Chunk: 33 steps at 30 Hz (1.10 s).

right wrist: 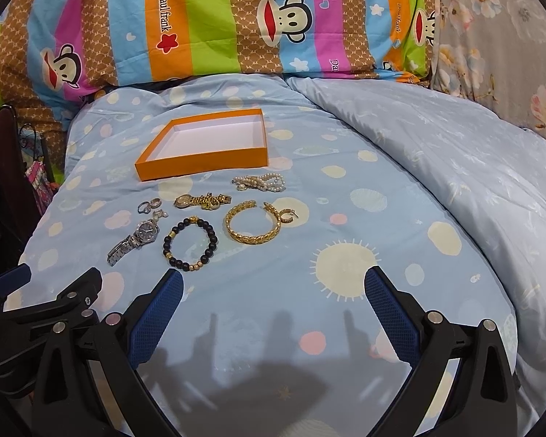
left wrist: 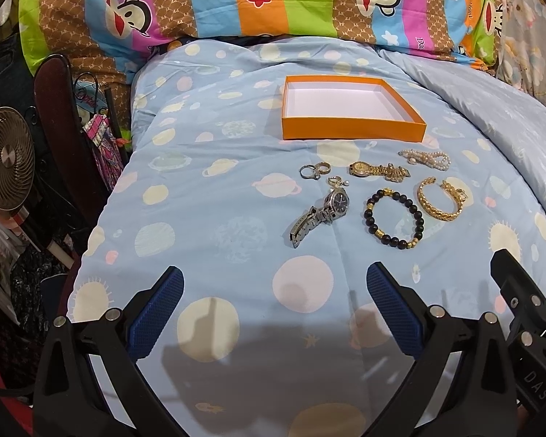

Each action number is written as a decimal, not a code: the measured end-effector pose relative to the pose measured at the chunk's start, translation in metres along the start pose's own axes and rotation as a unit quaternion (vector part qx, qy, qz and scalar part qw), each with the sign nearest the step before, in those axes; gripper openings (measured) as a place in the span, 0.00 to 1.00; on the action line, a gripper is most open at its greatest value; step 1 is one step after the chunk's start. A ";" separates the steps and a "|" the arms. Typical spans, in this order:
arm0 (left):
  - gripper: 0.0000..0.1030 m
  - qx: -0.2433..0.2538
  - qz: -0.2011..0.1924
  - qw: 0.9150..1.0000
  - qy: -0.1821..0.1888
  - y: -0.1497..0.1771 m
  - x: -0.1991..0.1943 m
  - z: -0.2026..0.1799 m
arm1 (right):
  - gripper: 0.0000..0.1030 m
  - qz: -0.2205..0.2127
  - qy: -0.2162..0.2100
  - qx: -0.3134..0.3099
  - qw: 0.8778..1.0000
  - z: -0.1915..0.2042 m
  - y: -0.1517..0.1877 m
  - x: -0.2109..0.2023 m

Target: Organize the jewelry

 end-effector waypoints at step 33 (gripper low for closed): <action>0.95 -0.042 0.051 0.998 0.010 0.006 0.047 0.034 | 0.86 0.018 -0.011 0.022 1.000 -0.019 -0.003 0.038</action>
Point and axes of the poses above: each gripper's, at about its wrist camera, not at the fingertips, and x roughly the way its jaws point, z to its left, y to its underside, the point moved 8 cm from there along x, roughly the way its jaws point, and after that the axes turned 6 degrees about -y, right-handed, at the moved point
